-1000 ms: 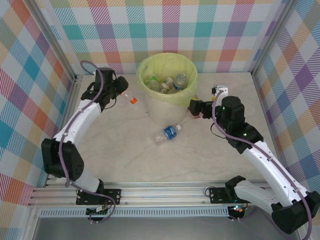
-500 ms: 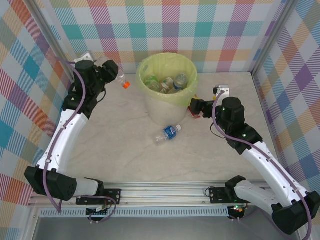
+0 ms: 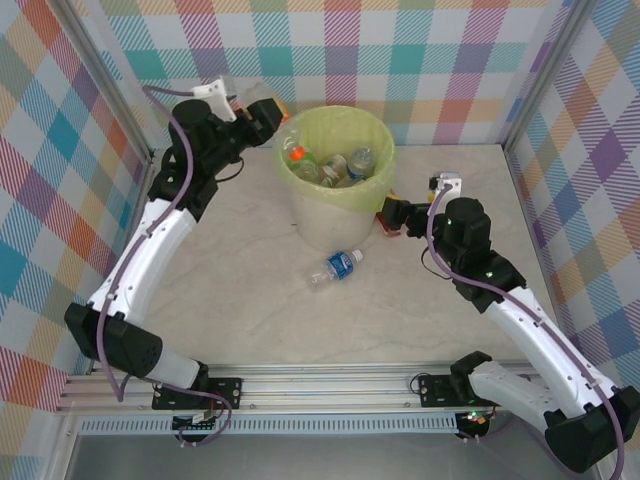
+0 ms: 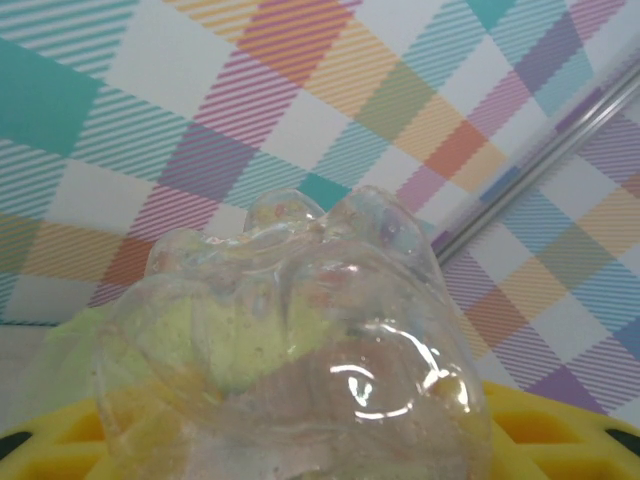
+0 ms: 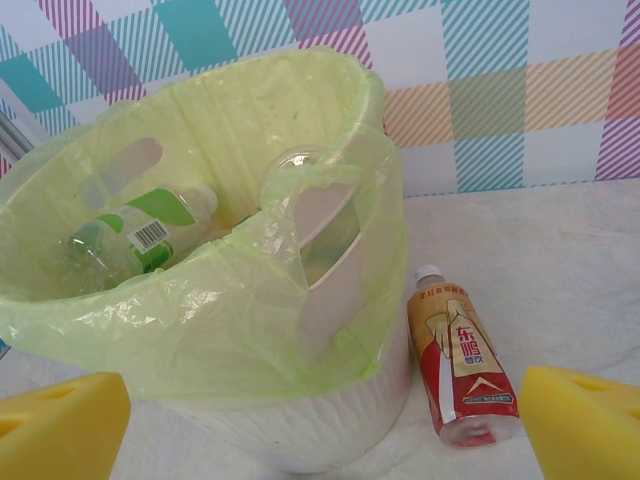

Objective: Put the plastic bottles in the bin

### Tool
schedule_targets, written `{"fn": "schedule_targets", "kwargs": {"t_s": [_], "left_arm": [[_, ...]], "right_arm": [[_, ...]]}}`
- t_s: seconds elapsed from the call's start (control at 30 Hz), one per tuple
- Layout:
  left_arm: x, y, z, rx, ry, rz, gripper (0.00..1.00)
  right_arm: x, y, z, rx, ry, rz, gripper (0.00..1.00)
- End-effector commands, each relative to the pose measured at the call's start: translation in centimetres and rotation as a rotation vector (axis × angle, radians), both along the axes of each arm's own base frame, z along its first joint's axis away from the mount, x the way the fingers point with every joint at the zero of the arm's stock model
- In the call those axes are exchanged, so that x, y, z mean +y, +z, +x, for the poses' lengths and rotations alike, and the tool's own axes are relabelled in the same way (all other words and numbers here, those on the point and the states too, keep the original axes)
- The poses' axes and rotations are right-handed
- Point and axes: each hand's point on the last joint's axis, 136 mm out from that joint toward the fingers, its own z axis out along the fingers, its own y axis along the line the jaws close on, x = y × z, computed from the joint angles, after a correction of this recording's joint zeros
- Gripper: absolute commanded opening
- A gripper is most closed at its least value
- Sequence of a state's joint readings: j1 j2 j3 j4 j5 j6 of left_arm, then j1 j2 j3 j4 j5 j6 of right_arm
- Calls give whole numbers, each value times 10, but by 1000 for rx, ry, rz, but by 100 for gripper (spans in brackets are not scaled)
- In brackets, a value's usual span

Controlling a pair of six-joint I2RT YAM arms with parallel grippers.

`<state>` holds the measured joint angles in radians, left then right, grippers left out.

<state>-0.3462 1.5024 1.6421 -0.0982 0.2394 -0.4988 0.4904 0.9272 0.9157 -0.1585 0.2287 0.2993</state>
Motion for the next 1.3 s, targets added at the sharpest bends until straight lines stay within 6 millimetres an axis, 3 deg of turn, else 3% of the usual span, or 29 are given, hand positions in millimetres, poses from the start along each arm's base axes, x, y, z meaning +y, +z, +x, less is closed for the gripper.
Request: {"fn": "schedule_targets", "kwargs": {"t_s": [0.0,0.27,0.43,0.63,0.8,0.9,1.0,1.13,1.27], "left_arm": [[-29,15,0,-65,-102,14,48],[-66,-14,22,21,-170,79,49],[-87,-36,25,97,-215,188,50],[-126,-58,25,153,-298,324,53],[-160,-80,31,200,-367,362,70],[-165,-86,36,206,-363,345,87],[-159,-87,35,197,-336,359,96],[-147,-75,18,154,-320,350,100],[-132,-50,-5,88,-299,333,100]], "right_arm": [[-4,11,0,-40,-21,23,100],[-6,11,-3,-36,-20,14,100],[-10,9,-7,-33,-30,11,100],[-10,6,-5,-32,-37,17,100],[-8,1,2,-25,-42,-8,100],[-9,-1,5,-19,-48,-31,100],[-11,-6,7,-13,-61,-62,100],[-16,-16,15,9,-90,-78,100],[-21,-29,27,47,-108,-82,100]]}}
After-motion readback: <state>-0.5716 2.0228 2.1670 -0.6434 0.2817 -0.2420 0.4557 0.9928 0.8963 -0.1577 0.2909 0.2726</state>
